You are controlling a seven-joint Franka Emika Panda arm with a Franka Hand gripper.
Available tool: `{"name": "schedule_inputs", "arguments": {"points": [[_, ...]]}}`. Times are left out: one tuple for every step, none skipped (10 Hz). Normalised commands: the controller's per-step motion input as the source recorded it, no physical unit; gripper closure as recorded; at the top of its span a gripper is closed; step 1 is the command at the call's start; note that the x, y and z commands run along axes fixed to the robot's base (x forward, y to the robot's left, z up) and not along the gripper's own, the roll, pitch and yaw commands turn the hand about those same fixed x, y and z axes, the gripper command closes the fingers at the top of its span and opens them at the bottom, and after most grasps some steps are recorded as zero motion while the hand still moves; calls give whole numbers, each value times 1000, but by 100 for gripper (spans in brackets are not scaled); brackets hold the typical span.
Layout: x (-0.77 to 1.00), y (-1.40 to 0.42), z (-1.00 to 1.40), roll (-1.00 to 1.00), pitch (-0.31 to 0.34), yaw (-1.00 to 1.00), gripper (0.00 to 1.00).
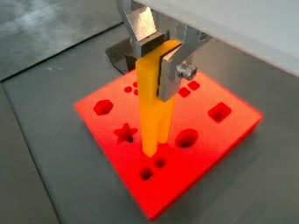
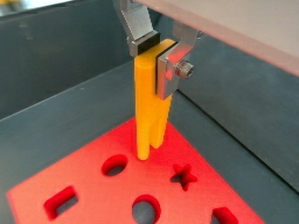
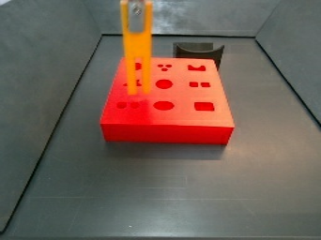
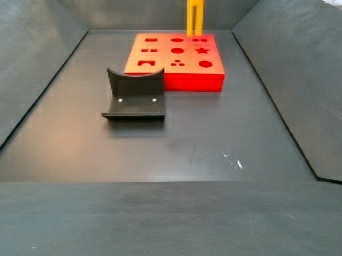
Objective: Insert the square-circle object.
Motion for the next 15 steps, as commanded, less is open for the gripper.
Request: {"name": "schedule_inputs", "arguments": {"points": [[129, -246, -86, 0, 109, 0, 100], [271, -20, -226, -207, 119, -640, 100], [0, -86, 60, -493, 0, -566, 100], [0, -111, 163, -500, 0, -523, 100], [0, -103, 129, -500, 83, -454, 100], [-214, 0, 120, -500, 0, -251, 100], [-300, 211, 171, -500, -110, -63, 100], [-334, 51, 0, -80, -206, 0, 100], [-337, 0, 0, -67, -177, 51, 100], [-31, 0, 86, 0, -223, 271, 100], [-331, 0, 49, 0, -184, 0, 100], [-271, 0, 14, 0, -123, 0, 100], [-529, 0, 3, 56, -163, 0, 100], [-569, 0, 0, 60, -263, 0, 100], [-166, 0, 89, 11, -290, 23, 100]]}}
